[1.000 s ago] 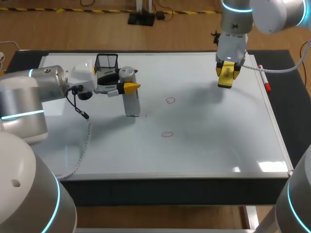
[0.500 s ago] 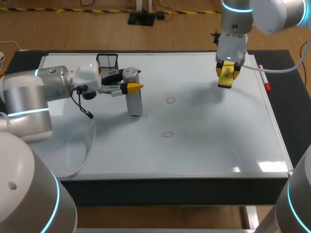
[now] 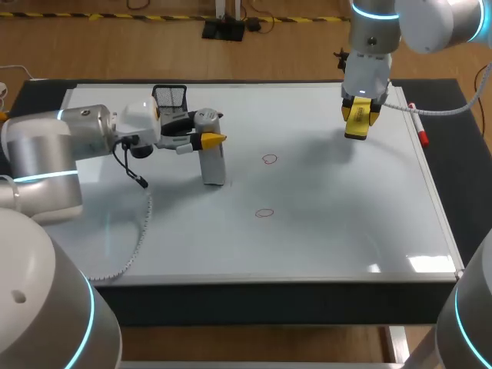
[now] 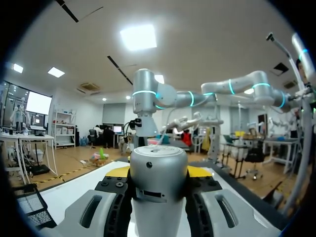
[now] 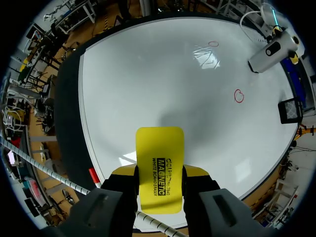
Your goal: Pick up the inspection probe, press it on each red-marked spot on the whiteboard one by one, put down the probe, pick up the eraser, and wipe off all the red marks.
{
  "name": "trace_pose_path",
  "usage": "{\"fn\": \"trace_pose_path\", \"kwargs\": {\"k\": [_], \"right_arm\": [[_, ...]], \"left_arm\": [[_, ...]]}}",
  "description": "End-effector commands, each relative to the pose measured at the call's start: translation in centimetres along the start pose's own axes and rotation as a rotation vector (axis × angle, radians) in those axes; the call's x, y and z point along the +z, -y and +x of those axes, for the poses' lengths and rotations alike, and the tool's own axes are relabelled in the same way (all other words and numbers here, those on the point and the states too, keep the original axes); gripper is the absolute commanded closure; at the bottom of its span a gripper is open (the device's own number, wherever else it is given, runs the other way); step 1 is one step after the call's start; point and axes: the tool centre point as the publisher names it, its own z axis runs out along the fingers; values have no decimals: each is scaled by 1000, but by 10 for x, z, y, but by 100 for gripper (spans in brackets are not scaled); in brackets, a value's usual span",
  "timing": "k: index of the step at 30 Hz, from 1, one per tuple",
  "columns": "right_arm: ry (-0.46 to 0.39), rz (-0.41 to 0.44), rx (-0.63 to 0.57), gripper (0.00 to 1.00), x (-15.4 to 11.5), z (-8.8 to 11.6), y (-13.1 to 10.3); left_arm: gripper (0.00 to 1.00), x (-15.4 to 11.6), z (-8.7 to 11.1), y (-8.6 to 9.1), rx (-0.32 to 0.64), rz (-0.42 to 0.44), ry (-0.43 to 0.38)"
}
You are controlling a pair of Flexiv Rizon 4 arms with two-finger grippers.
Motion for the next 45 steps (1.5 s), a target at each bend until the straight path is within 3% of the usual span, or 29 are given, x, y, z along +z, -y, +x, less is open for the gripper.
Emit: {"fn": "trace_pose_path", "kwargs": {"k": [1,32,45], "right_arm": [[-4,2,-2,100,-1,1,0],[-4,2,-2,100,-1,1,0],[-4,2,-2,100,-1,1,0]], "left_arm": [[100,0,0,-1,-1,0,-3],[100,2,5,0,2,-11,-10],[100,-17,3,24,23,2,26]]}}
